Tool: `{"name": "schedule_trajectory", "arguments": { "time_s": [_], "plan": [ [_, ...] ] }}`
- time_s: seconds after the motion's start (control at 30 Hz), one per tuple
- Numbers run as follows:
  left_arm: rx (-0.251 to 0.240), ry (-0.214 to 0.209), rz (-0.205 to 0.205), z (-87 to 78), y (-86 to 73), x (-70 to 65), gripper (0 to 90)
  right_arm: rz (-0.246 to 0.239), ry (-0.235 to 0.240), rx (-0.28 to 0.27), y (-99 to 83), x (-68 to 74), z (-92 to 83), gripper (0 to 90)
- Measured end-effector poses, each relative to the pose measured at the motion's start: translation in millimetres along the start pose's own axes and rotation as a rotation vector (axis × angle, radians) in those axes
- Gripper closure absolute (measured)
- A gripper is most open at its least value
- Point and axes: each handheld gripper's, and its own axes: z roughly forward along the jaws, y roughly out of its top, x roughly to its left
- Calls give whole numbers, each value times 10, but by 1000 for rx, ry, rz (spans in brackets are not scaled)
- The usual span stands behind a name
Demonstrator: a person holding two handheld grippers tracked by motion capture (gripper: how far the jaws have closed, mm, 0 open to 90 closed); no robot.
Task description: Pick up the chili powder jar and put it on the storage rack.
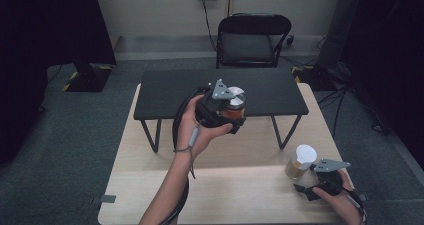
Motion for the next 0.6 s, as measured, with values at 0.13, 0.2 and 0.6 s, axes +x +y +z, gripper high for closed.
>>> {"name": "schedule_trajectory", "arguments": {
  "time_s": [0.13,0.2,0.6],
  "plan": [
    [9,26,-15,57,35,37,308,0,0,0,0,0,0,0],
    [14,39,-22,79,54,48,308,0,0,0,0,0,0,0],
    [32,80,-69,243,122,117,308,0,0,0,0,0,0,0]
  ]
}}
